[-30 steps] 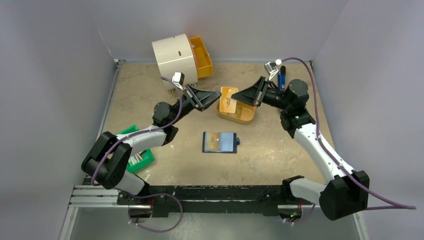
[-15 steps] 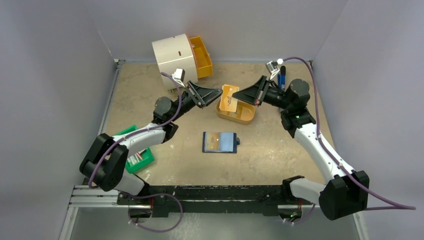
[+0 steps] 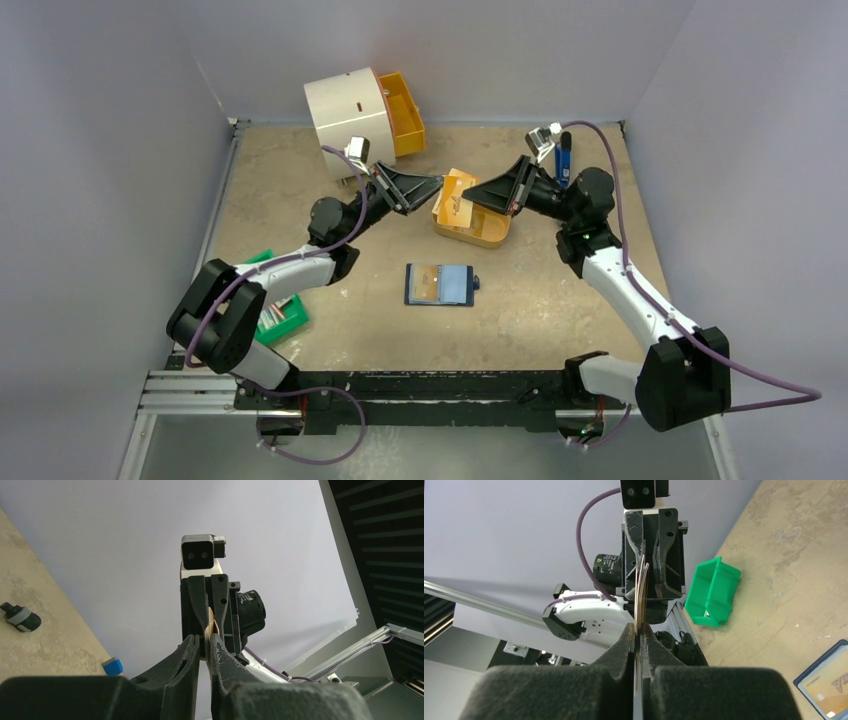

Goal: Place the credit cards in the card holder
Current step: Pick up the credit card from the storage box.

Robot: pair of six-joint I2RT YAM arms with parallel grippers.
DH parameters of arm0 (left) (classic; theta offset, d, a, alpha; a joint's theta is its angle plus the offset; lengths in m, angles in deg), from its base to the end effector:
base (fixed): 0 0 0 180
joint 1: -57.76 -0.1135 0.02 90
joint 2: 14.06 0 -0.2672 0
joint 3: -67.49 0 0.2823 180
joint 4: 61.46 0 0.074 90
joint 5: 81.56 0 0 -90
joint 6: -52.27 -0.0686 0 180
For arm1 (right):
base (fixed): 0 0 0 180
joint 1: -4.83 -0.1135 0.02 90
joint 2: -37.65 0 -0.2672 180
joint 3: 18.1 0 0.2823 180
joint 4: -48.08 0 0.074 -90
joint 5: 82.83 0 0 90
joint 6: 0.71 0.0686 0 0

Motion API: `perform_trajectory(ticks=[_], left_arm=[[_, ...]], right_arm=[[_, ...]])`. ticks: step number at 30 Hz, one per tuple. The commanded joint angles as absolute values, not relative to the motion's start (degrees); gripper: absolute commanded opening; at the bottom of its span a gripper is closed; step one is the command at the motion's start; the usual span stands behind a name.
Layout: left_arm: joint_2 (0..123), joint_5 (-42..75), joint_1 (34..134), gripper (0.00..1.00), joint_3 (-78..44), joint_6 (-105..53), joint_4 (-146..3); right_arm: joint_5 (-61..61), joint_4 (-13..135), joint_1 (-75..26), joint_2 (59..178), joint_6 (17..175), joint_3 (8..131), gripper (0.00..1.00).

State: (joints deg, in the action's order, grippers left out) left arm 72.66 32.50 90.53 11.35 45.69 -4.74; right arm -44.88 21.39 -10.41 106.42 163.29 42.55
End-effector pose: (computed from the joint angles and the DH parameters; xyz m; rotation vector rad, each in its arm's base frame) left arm 0.2963 -0.2240 0.2968 -0.1594 1.4104 -1.9808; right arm 0.2876 0.1344 0.3597 -0.1382 1.6451 1.8089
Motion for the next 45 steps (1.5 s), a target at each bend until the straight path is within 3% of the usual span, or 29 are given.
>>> perform_trajectory(ticks=[1, 9, 16, 26, 37, 45], left_arm=[[73.81, 36.42, 92.21, 0.1, 12.55, 45.05, -2.97], [74.01, 36.31, 92.14, 0.04, 12.66, 45.8, -1.99], [73.9, 36.07, 91.96, 0.09, 11.32, 46.99, -1.85], [74.07, 36.39, 91.99, 0.11, 8.72, 47.88, -1.67], [65.43, 33.2, 87.82, 0.46, 10.84, 42.8, -13.39], [59.17, 31.64, 87.02, 0.58, 12.04, 38.35, -22.41]], right_arm=[[-47.52, 12.62, -11.52, 104.98, 165.77, 43.86, 0.0], [-47.42, 15.64, -11.56, 104.15, 163.89, 44.13, 0.0], [-49.0, 31.66, -11.51, 103.87, 151.48, 49.77, 0.0], [-50.01, 34.9, -11.51, 103.81, 149.01, 50.15, 0.0], [-49.48, 37.6, -11.51, 101.58, 147.53, 49.66, 0.0], [-49.27, 35.86, -11.52, 101.54, 148.13, 48.86, 0.0]])
